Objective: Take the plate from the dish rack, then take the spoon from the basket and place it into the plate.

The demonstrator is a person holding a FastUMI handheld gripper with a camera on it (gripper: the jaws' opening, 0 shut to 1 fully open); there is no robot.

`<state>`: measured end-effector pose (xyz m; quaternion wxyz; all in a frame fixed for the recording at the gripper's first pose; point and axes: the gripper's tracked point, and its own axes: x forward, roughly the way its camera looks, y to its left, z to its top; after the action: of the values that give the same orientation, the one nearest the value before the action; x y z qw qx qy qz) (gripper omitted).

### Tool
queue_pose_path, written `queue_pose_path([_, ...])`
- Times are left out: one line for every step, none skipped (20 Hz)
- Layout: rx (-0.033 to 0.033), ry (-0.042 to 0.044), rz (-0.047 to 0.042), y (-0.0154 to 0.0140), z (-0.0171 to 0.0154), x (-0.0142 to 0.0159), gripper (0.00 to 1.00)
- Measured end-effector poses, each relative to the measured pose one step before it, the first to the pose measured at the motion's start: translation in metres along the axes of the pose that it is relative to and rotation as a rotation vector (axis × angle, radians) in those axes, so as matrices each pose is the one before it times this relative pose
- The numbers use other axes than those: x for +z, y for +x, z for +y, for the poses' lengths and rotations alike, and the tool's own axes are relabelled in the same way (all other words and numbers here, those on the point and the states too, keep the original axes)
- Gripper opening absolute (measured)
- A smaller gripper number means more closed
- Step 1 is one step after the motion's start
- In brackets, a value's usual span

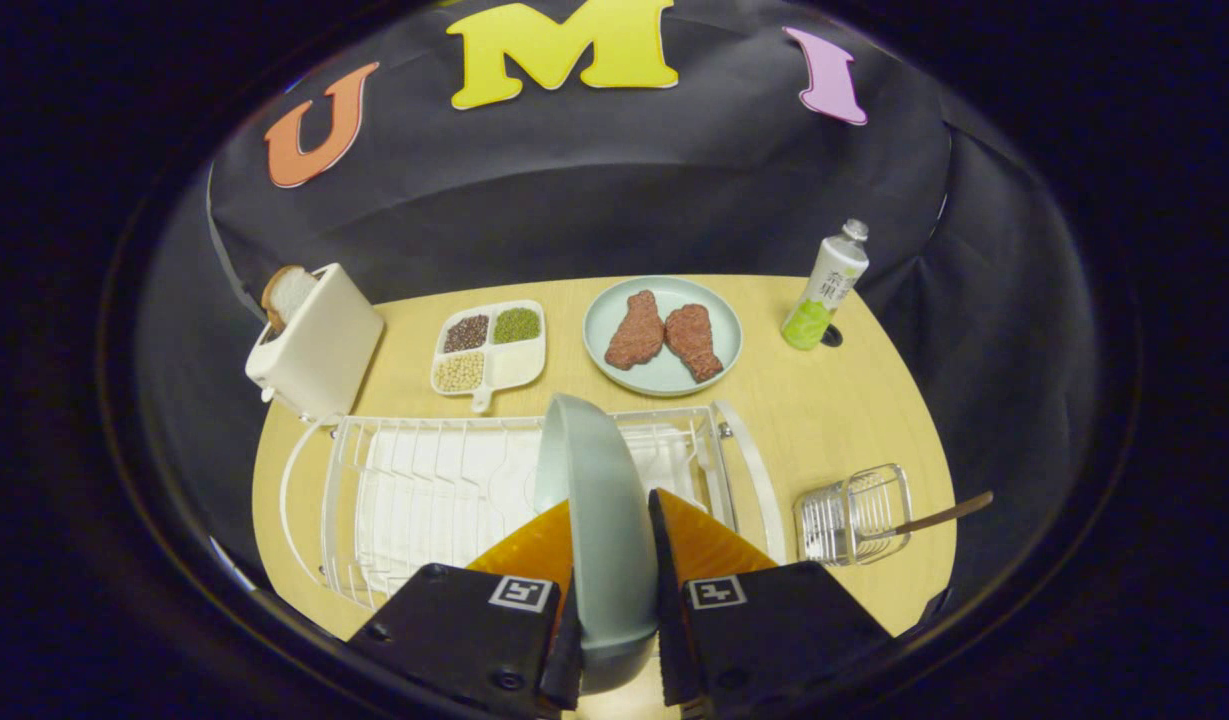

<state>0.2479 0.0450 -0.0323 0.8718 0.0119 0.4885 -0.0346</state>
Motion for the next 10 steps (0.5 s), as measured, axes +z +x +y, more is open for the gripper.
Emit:
queue_pose_path([-0.01694, -0.01097, -0.01413, -0.00509, -0.00219, 0.00203, 0.36])
queue_pose_path([-0.00561, -0.00707, -0.01643, -0.0062, -0.00157, 0.00511, 0.36])
queue_pose_path([0.00895, -0.00167, -0.01183, -0.00885, 0.00134, 0.00342, 0.35])
queue_pose_path([0.02408, 0.00546, -0.00913, -0.00984, 0.0035, 0.0014, 0.35])
queue_pose_path([0.00678, 0.00543, -0.01303, -0.00856, -0.001, 0.00165, 0.33])
queue_pose_path([0.0073, -0.0025, -0.01826, -0.01033, -0.00102, 0.00017, 0.33])
queue_pose_path([0.01509, -0.00554, -0.0122, -0.01002, 0.00034, -0.002, 0.33])
queue_pose_path([0.02208, 0.00513, -0.00732, -0.01005, 0.00144, -0.00537, 0.33])
queue_pose_path([0.02733, 0.00746, -0.00095, -0.01009, 0.00182, -0.00663, 0.33])
queue_pose_path([0.0293, 0.01392, -0.00133, -0.00946, 0.00109, -0.0094, 0.33])
